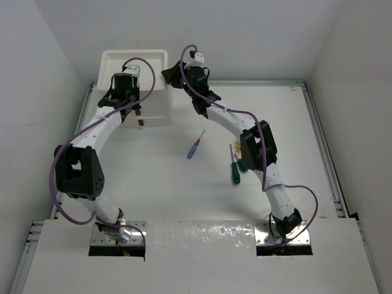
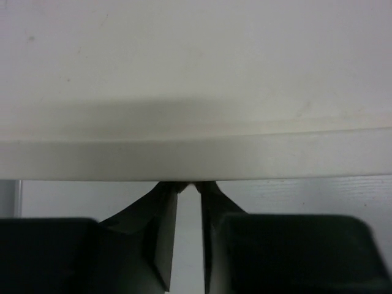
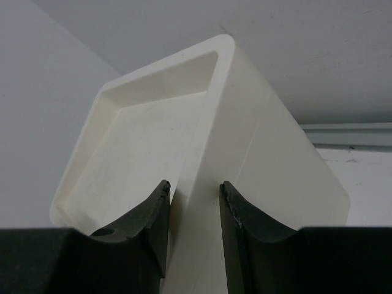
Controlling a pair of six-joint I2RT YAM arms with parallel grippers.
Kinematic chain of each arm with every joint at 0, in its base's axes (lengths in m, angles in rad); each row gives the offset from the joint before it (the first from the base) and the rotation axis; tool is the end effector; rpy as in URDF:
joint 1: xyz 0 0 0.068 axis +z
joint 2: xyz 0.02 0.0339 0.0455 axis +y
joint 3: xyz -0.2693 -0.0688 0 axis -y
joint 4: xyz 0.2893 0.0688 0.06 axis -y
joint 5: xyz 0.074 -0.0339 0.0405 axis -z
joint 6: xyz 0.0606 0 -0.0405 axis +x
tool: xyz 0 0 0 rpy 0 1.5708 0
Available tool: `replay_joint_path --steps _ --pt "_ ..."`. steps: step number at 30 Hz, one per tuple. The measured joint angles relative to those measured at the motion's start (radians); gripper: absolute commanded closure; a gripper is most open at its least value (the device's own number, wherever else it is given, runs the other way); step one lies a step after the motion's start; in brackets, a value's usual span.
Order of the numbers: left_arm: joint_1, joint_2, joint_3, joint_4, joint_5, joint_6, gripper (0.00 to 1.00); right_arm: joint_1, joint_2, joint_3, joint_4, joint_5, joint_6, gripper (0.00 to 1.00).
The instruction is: Sort the tools into containers
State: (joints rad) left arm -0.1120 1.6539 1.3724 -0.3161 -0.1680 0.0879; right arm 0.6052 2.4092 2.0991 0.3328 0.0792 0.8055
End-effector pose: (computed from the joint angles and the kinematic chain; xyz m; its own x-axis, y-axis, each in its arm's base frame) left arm 0.4458 -0.0399 0.2839 -0.5594 0.1500 -0.8152 0.0220 0.9858 0.1663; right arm 0.5360 0.3650 0.2655 -0.3492 0.6326 -0.6913 -0.3613 0.5898 0.7222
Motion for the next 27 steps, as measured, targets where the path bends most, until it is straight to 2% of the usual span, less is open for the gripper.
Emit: replay_joint_path --steps 2,15,27 --pt "0.000 0.003 0.005 -0.006 -0.010 -0.005 1.00 0.000 0.000 0.000 0.002 0.003 0.000 0.98" --pt "0.000 -0.011 0.015 -0.033 0.033 0.006 1.00 0.000 -0.010 -0.012 0.006 0.015 0.011 1.00" --pt "0.001 -0.131 0.016 -0.293 0.176 0.114 1.00 0.013 -0.073 -0.090 -0.003 0.095 0.066 1.00"
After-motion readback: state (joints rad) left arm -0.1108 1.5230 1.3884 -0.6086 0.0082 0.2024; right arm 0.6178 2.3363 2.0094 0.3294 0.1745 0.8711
